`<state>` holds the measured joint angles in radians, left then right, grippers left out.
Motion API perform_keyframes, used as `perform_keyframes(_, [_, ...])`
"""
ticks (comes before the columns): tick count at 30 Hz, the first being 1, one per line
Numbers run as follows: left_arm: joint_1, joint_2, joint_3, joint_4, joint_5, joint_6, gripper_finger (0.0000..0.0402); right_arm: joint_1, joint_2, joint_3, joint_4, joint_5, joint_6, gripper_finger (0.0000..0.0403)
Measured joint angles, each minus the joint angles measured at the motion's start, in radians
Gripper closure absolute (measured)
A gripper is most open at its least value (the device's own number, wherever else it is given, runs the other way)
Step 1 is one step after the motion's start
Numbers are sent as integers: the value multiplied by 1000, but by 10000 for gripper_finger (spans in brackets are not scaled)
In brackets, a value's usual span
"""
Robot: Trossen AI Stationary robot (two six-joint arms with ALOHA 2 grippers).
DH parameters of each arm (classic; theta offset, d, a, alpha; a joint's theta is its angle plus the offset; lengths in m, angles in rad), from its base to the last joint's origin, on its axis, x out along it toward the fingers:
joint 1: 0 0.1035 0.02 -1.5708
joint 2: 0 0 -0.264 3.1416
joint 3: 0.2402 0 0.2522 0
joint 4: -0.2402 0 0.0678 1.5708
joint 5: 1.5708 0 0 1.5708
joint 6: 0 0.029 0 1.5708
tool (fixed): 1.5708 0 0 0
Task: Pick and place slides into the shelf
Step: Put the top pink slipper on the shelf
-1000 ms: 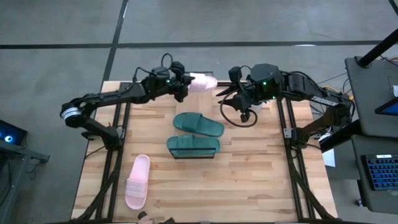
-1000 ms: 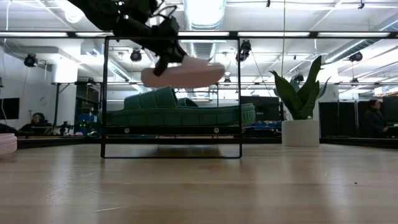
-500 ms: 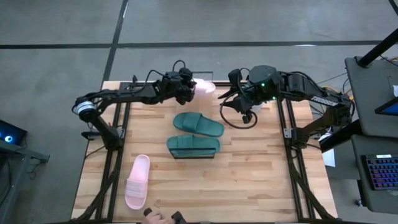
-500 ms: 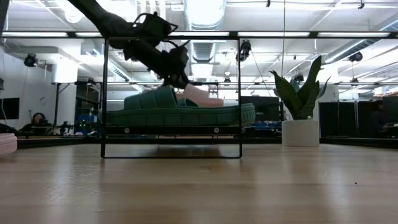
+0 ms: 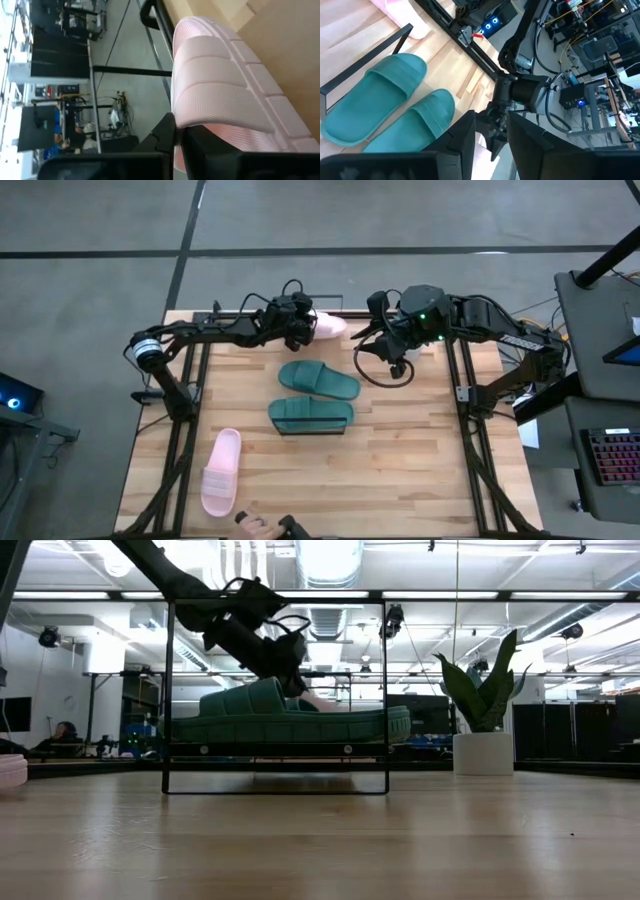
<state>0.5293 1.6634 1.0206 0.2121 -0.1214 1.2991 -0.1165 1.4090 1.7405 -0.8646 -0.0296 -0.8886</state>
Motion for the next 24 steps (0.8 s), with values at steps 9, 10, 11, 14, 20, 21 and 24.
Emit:
perform_keyframes(9, [8, -5, 2, -5, 51, -111, 318, 0, 0, 0, 0, 0, 21, 309])
perform_keyframes(10, [8, -5, 3, -8, 52, -120, 306, 0, 0, 0, 0, 0, 21, 310])
perform_keyframes(11, [8, -5, 4, -10, 53, -130, 292, 0, 0, 0, 0, 0, 21, 310])
perform_keyframes(14, [13, -5, 4, -16, 52, -142, 254, 0, 0, 0, 0, 0, 22, 308])
perform_keyframes(20, [17, -6, 4, -33, 41, -144, 193, 0, 0, 0, 0, 0, 26, 311])
perform_keyframes(21, [17, -7, 4, -45, 41, -152, 187, 0, 0, 0, 0, 0, 26, 313])
perform_keyframes(24, [14, -16, 5, -76, 37, -199, 177, 0, 0, 0, -1, 0, 26, 317])
